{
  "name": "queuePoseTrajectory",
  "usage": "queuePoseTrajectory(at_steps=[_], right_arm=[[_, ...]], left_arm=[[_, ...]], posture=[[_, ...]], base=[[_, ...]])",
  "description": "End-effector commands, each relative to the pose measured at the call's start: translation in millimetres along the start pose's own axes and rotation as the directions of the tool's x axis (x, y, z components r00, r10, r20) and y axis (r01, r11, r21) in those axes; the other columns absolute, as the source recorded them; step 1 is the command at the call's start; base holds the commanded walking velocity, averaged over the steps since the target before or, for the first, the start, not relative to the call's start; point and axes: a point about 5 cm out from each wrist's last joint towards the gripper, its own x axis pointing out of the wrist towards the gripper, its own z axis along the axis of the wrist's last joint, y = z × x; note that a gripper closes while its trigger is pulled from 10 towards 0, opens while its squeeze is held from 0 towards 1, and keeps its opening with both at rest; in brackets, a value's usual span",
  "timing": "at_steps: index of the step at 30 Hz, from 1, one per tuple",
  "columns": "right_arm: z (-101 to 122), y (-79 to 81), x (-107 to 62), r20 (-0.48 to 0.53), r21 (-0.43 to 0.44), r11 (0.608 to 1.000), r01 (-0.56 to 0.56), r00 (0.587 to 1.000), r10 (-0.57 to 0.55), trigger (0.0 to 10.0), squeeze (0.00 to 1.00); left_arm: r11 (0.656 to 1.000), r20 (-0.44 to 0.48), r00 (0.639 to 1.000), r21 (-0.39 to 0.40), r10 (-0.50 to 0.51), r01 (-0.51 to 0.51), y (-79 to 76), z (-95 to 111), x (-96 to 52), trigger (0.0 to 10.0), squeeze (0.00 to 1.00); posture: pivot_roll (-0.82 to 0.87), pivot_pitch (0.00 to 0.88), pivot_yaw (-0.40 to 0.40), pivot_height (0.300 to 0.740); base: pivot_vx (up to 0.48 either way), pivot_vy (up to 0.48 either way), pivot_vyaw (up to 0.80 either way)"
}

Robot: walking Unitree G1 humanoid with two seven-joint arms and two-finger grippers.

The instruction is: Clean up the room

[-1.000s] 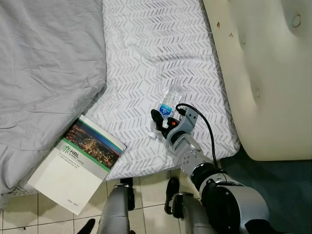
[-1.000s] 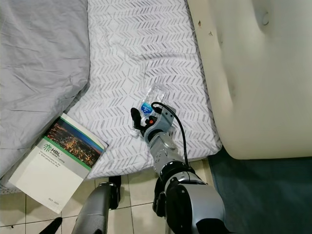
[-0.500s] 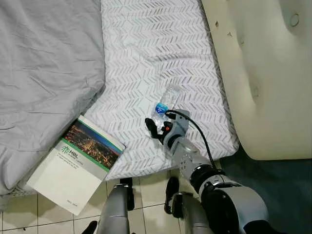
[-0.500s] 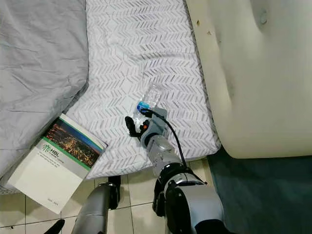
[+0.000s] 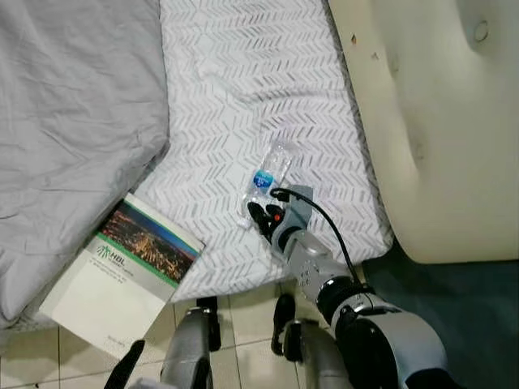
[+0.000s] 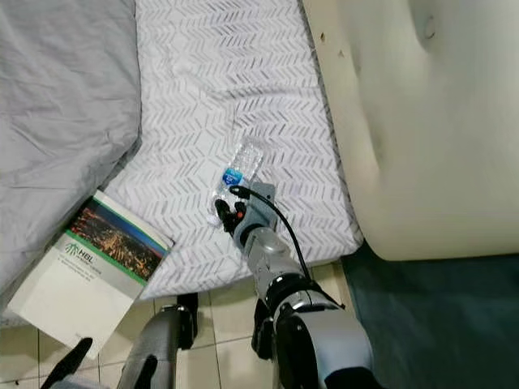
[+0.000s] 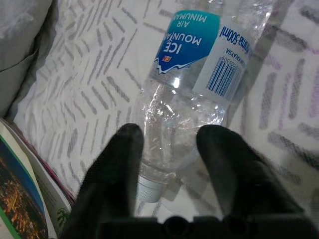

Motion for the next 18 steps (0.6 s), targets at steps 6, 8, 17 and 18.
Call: queuePoseTrajectory(at_steps=[6, 8, 17, 18], right_arm=[[-74.7, 88.1, -11.4, -0.161, 0.178, 0.971, -0.157, 0.969, 0.186, 0.0, 0.00], [-73.3, 87.0, -11.2, -0.149, 0.170, 0.971, -0.168, 0.970, 0.194, 0.0, 0.00], [-46.5, 52.2, -8.5, -0.010, -0.085, 0.984, -0.154, 0.988, 0.154, 0.0, 0.00], [-46.5, 52.2, -8.5, -0.010, -0.085, 0.984, -0.154, 0.988, 0.154, 0.0, 0.00]], left_arm=[[0.999, -0.059, 0.998, -0.015, -0.037, 0.036, -8.1, -11.3, -6.6, 10.0, 0.00], [0.999, -0.067, 0.997, -0.016, -0.038, 0.037, -8.0, -14.1, -5.4, 10.0, 0.00], [1.000, -0.053, 0.998, -0.014, -0.020, 0.019, 10.7, -28.4, 23.2, 10.0, 0.00], [1.000, -0.053, 0.998, -0.014, -0.020, 0.019, 10.7, -28.4, 23.2, 10.0, 0.00]], posture=[[0.40, 0.677, -0.079, 0.740], [0.39, 0.677, -0.081, 0.740], [0.27, 0.646, -0.093, 0.740], [0.27, 0.646, -0.093, 0.740]], base=[[0.000, 0.000, 0.00], [0.000, 0.000, 0.00], [0.000, 0.000, 0.00], [0.000, 0.000, 0.00]])
